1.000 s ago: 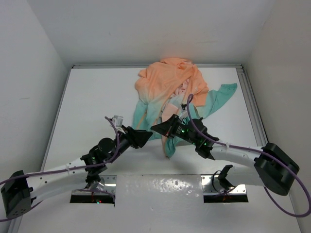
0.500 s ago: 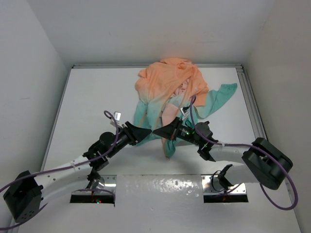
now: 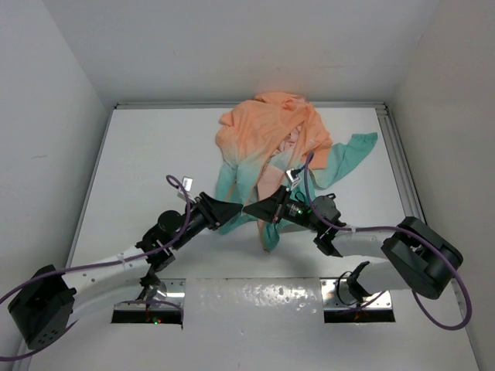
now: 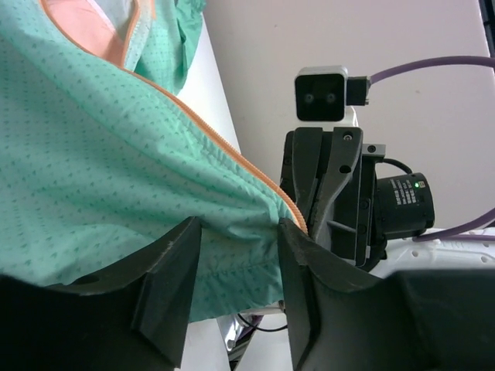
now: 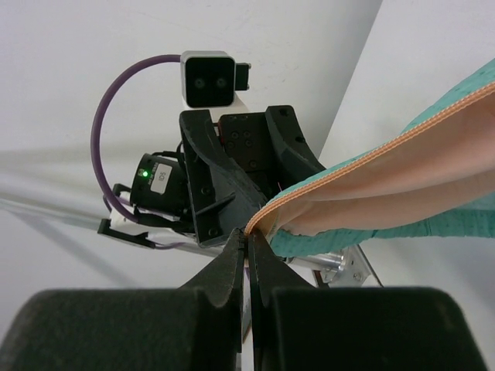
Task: Zip up the jacket
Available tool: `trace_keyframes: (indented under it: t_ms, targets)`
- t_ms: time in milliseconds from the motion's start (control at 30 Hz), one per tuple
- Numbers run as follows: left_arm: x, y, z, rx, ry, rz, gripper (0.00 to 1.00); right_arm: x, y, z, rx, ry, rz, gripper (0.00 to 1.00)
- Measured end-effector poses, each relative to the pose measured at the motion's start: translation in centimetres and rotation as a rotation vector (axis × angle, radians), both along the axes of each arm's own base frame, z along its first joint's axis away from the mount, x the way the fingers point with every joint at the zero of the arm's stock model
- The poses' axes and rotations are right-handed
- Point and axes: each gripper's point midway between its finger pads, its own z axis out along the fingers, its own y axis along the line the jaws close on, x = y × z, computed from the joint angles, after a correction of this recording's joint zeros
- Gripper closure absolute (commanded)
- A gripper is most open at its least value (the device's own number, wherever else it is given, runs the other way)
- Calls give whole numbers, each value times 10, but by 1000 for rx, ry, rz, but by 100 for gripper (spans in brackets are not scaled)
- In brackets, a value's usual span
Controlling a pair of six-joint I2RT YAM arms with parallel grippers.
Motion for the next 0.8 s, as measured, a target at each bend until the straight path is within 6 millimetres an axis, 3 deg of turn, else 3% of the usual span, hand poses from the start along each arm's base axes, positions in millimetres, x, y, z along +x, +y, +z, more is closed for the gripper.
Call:
trace_keyframes:
  t_ms: [200, 500, 800]
  targets:
    - [-3, 1, -5, -28, 20, -9, 62, 0, 0, -7, -12, 18, 1, 100]
    - [-10, 2, -1, -63, 18, -28, 58, 0, -1, -11, -20, 25, -4, 100]
    - [-19, 5, -11, -75, 43, -47, 58, 1, -1, -12, -21, 27, -11, 100]
